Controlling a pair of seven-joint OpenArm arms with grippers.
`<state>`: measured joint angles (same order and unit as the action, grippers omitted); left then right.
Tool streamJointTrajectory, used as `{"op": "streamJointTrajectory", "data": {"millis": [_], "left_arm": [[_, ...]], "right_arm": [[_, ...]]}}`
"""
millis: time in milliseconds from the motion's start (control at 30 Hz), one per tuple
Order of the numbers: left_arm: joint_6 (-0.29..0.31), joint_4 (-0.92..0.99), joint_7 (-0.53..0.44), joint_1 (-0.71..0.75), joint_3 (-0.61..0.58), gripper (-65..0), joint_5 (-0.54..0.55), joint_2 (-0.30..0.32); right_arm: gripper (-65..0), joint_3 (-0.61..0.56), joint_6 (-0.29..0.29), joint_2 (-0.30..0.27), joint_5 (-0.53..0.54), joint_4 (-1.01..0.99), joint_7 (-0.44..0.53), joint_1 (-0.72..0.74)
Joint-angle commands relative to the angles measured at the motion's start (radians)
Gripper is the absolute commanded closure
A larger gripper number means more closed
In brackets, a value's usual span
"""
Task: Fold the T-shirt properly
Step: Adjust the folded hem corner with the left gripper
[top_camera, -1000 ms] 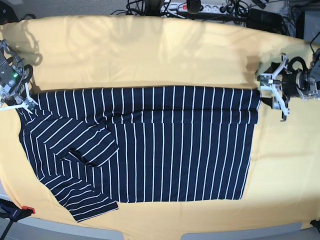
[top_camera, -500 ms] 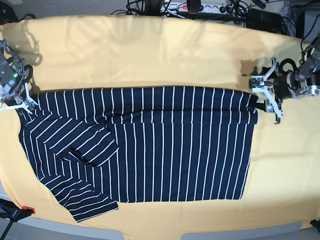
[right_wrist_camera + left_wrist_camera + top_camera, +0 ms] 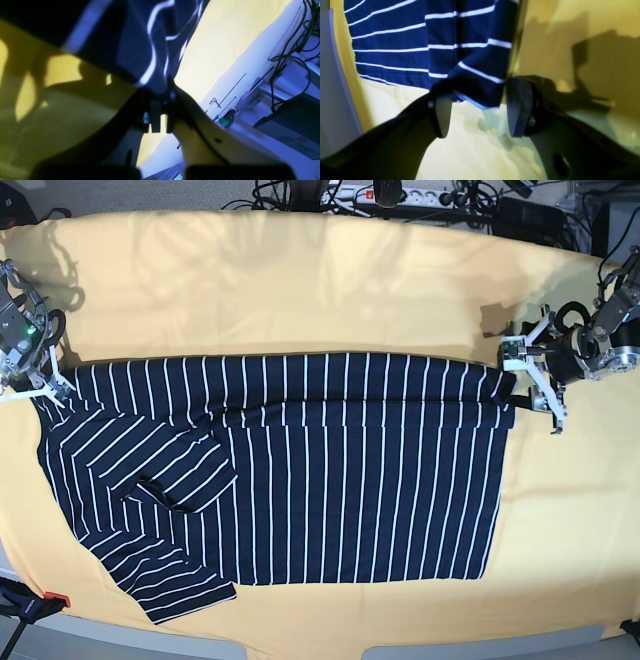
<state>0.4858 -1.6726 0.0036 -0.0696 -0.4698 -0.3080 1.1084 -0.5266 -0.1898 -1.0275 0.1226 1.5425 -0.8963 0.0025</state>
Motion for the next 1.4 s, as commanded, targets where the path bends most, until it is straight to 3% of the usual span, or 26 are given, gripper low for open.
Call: {"op": "streamJointTrajectory", "data": {"millis": [0,333,433,500,733,900,967,1100,1200,1233,1267,1333,1367], "left_arm": [[-0.016,-0.007,-0.004,-0.026,0.012,-34.9,0.002,0.018],[-0.023,-0.007,-0.008,-0.047,0.012,-34.9,0.006,0.016],[0.084,-0.007,-0.017,-0.047,0.012,-34.9,0.033,0.016],[0.124,-0.007,-0.035,-0.047,0.012,-34.9,0.031,0.016],[0.105,-0.007,-0.034,-0.047,0.012,-33.9,0.028,0.000],[0.041,-0.007,-0.006,-0.047,0.012,-29.8,0.028,-0.006],[0.047,-0.006,-0.004,-0.047,0.012,-29.8,0.030,-0.006],[0.112,0.005,-0.012,-0.047,0.011,-29.9,0.032,-0.006],[0.101,0.026,-0.012,-0.047,0.012,-29.8,0.030,-0.011],[0.090,0.034,-0.011,-0.047,0.011,-28.9,0.027,-0.011],[0.075,0.042,-0.011,-0.047,0.012,-23.5,0.027,-0.012],[0.033,0.047,-0.011,-0.047,0.012,-5.8,0.027,-0.011],[0.011,0.047,-0.011,-0.047,0.012,0.0,0.028,-0.011]], "right_arm": [[0.0,0.011,0.014,-0.031,-0.027,0.006,-0.022,0.017],[0.0,0.011,0.014,-0.031,-0.027,0.006,-0.024,0.017],[0.0,0.011,0.014,-0.031,-0.027,0.006,-0.024,0.017],[0.0,0.011,0.014,-0.031,-0.027,0.006,-0.024,0.017],[0.0,0.011,0.014,-0.031,-0.027,0.006,-0.024,0.017],[0.0,0.011,0.014,-0.031,-0.027,0.006,-0.024,0.016],[0.0,0.011,0.015,-0.031,-0.027,0.006,-0.024,0.016],[0.0,0.011,0.015,-0.031,-0.027,0.006,-0.024,0.017],[0.0,0.011,0.015,-0.031,-0.027,0.006,-0.024,0.017],[0.0,0.011,0.015,-0.031,-0.027,0.006,-0.024,0.017],[0.0,0.011,0.015,-0.031,-0.027,0.006,-0.024,0.017],[0.0,0.011,0.015,-0.031,-0.027,0.006,-0.024,0.017],[0.0,0.011,0.015,-0.031,-0.027,0.006,-0.024,0.017]]}}
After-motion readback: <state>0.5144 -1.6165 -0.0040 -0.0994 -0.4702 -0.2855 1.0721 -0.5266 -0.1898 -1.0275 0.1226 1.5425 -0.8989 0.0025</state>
